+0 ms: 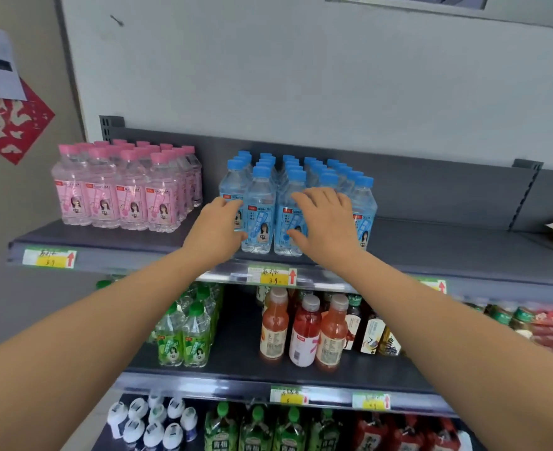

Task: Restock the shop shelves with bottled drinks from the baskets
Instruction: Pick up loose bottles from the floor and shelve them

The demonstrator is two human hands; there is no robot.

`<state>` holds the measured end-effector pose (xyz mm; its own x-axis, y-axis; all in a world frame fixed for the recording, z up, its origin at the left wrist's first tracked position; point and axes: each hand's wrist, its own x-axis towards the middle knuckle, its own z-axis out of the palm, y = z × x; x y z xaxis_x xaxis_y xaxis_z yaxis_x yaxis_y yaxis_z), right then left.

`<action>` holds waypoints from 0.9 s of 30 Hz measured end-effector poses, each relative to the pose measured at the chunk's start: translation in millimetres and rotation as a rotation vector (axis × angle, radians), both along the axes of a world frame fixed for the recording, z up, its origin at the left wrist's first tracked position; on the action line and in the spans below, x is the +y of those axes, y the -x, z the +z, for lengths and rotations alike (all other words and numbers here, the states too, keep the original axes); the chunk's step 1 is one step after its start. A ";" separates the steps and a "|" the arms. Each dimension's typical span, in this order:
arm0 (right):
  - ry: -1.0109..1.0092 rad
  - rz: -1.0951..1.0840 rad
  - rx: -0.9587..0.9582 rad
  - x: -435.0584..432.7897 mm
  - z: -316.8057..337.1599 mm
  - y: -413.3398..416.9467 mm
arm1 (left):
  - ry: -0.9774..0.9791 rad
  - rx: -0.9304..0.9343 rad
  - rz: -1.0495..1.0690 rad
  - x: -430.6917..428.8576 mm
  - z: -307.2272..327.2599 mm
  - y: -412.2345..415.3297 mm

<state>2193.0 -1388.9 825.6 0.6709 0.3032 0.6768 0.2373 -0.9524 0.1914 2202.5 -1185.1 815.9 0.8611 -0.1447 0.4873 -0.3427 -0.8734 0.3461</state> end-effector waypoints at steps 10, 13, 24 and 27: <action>-0.031 -0.128 0.313 19.3 -89.4 83.4 | -0.231 0.125 -0.133 30.4 -83.9 70.7; -0.019 -0.160 0.464 24.3 -121.4 115.9 | -0.304 0.195 -0.149 36.6 -116.6 97.5; -0.010 -0.205 0.741 20.0 -214.0 209.7 | -0.302 0.394 -0.164 38.6 -223.9 190.7; -0.016 -0.197 0.796 21.0 -245.0 233.1 | -0.304 0.443 -0.164 36.5 -257.2 215.5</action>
